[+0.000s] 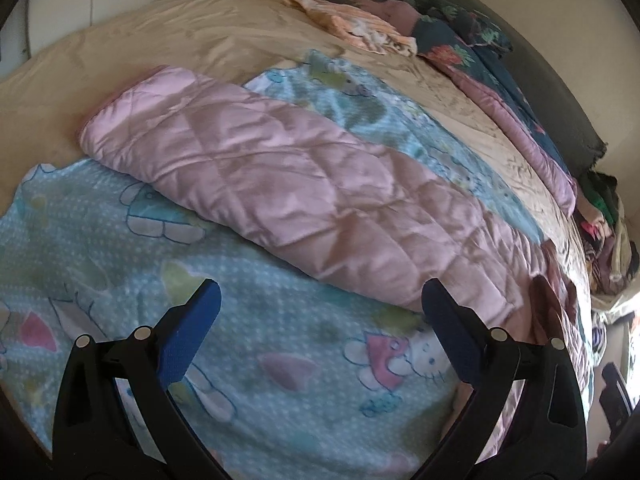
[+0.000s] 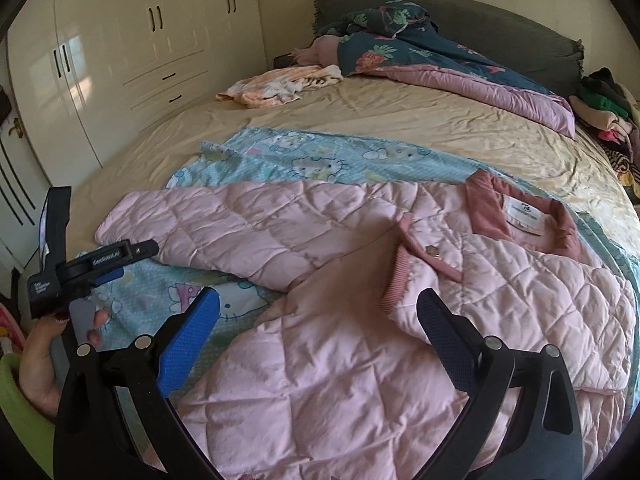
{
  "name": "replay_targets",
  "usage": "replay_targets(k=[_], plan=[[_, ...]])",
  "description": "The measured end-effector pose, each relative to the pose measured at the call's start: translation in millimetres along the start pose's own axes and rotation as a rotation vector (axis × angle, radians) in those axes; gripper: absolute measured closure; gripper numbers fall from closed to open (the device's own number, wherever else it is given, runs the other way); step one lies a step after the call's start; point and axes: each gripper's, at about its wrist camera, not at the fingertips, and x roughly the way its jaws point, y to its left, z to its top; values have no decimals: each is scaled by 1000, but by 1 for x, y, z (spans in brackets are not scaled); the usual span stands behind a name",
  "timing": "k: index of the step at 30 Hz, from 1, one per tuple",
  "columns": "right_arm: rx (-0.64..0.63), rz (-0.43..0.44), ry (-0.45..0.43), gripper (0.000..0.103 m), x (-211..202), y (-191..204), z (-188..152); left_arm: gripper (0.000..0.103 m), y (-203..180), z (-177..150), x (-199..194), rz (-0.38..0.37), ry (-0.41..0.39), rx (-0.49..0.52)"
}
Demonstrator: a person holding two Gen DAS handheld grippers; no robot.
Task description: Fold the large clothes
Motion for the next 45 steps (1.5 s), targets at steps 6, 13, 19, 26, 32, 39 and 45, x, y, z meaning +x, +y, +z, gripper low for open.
replay_targets(k=[6, 13, 19, 26, 32, 39, 45], plan=[[9, -2, 20, 5, 10, -5, -7, 9, 22, 14, 14, 17, -11, -55], [47, -14, 29, 5, 15, -24, -13, 9, 54, 35, 34, 56, -21, -162], [82, -18, 29, 5, 15, -41, -18, 17, 75, 56, 40, 85, -58, -241], [119, -33, 18, 5, 8, -61, -20, 83, 81, 76, 16, 85, -138, -283], [141, -40, -12, 5, -13, -73, -21, 89, 35, 92, -50, 7, -277, -173], [183, -48, -50, 5, -48, -93, -30, 91, -37, 92, -121, -88, -388, -24], [226, -72, -79, 5, -79, -114, -42, 91, -106, 72, -161, -169, -431, 127]])
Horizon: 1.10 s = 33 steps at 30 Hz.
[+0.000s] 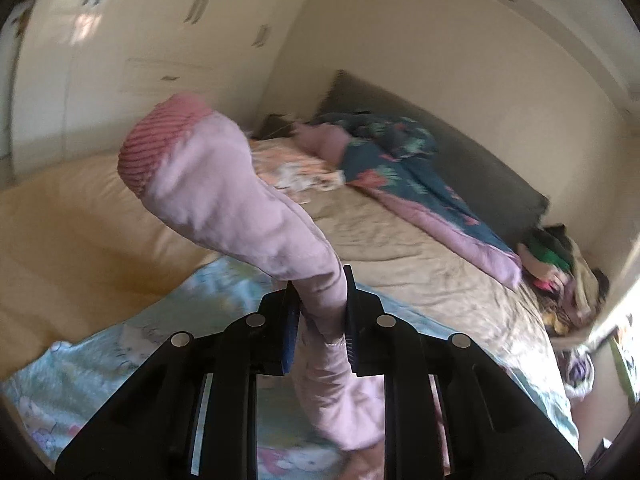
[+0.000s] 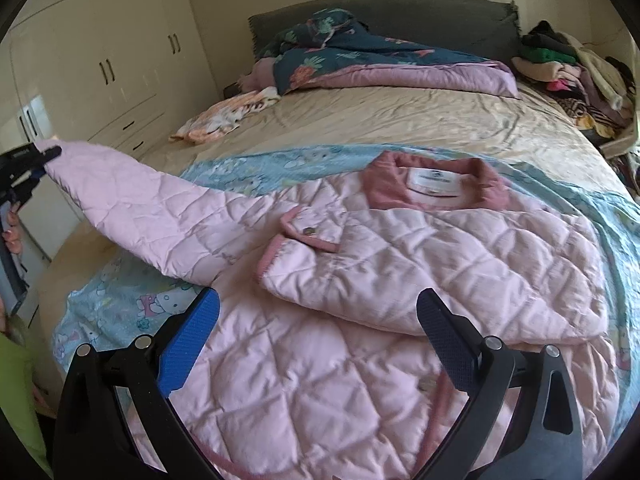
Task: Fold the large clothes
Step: 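Grasp the other sleeve cuff with the left gripper and lift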
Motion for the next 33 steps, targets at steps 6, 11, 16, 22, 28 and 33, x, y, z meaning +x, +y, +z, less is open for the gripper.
replay_targets(k=[6, 11, 16, 22, 28, 33], plan=[[41, -8, -25, 5, -29, -25, -6, 92, -60, -6, -19, -79, -8, 93], [60, -28, -40, 5, -49, -43, -12, 92, -96, -14, -31, -123, -12, 144], [93, -43, -56, 5, -66, -63, -20, 92, -130, -25, -32, -156, -6, 187], [127, -59, -77, 5, -84, -86, -27, 92, -167, -42, -36, -194, 5, 243], [161, -92, -96, 5, -98, -112, -34, 93, -203, -63, -31, -229, 26, 297], [204, -120, -112, 5, -108, -135, -39, 93, -222, -77, -25, -256, 50, 323]])
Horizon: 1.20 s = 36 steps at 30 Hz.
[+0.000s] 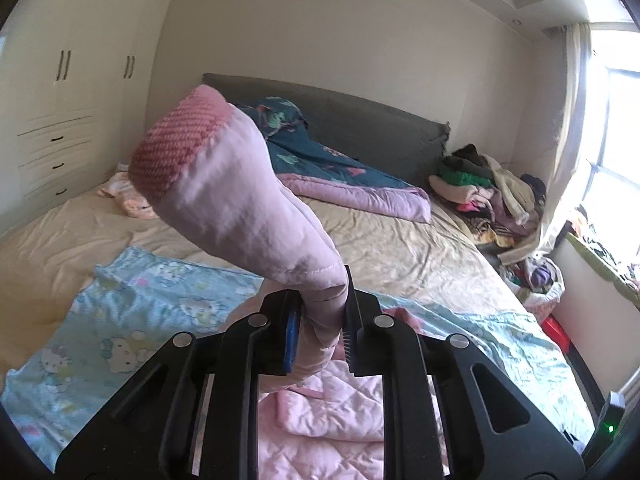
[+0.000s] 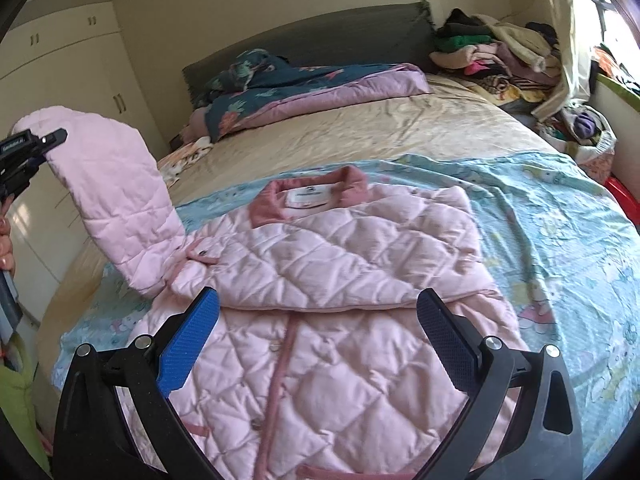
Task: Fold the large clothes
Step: 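Grasp the other sleeve cuff with the left gripper and lift, then lay the sleeve across the jacket front with the left gripper, release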
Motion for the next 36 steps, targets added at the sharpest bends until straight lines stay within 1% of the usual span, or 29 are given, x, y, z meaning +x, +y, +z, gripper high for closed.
replay_targets(k=[9, 13, 20, 28, 36], plan=[[48, -25, -6, 5, -3, -26, -2, 93, -42, -19, 22, -52, 43, 70], [66, -34, 4, 5, 1, -36, -4, 93, -62, -33, 33, -81, 71, 124], [105, -51, 20, 5, 8, -53, -7, 93, -96, -72, 55, -127, 144, 216], [147, -71, 37, 5, 17, -72, -12, 93, -127, -122, 79, -152, 238, 300], [202, -93, 48, 5, 23, -93, -17, 92, -138, -163, 99, -153, 312, 355]])
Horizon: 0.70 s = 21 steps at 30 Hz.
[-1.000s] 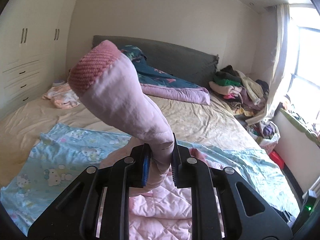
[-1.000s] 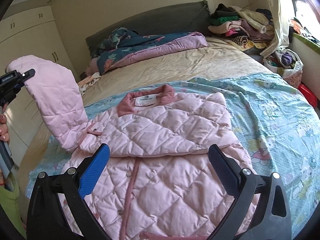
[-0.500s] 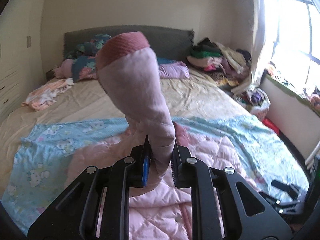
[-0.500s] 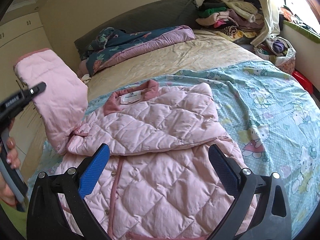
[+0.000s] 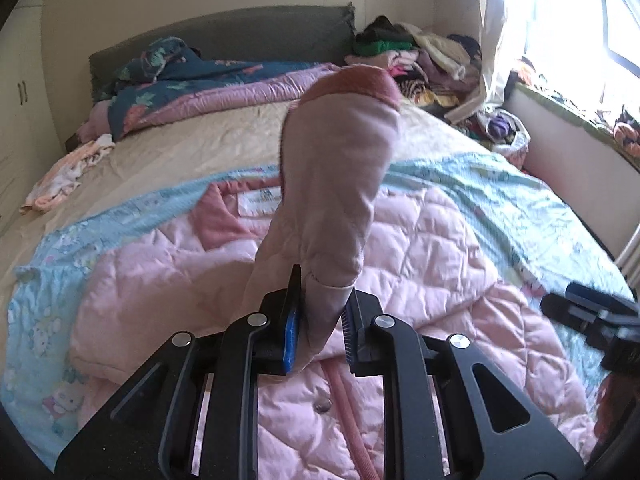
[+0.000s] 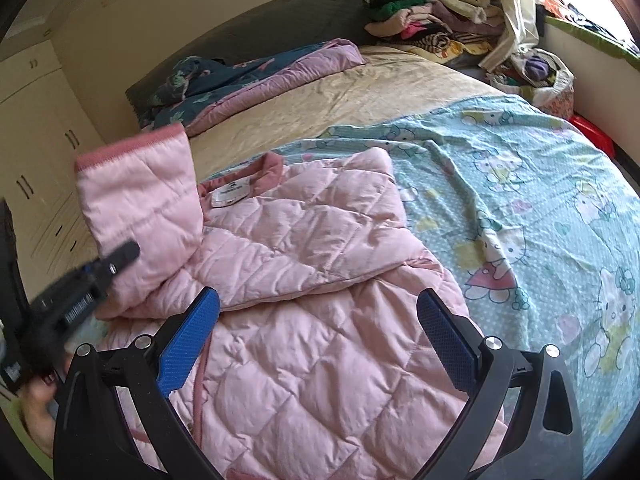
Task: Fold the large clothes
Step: 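Lay the sleeve across the jacket front with the left gripper, release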
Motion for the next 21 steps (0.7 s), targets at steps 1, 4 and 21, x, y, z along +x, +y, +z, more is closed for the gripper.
replay_targets(k=[1, 4, 21], plan=[[6, -2, 1, 5, 1, -3, 0, 91, -3, -4, 4, 3, 7, 9], [20, -13, 4, 5, 1, -10, 0, 90, -12, -14, 13, 12, 31, 43], [71, 0, 15, 5, 6, -20, -1, 28, -39, -65, 25, -29, 207, 170]])
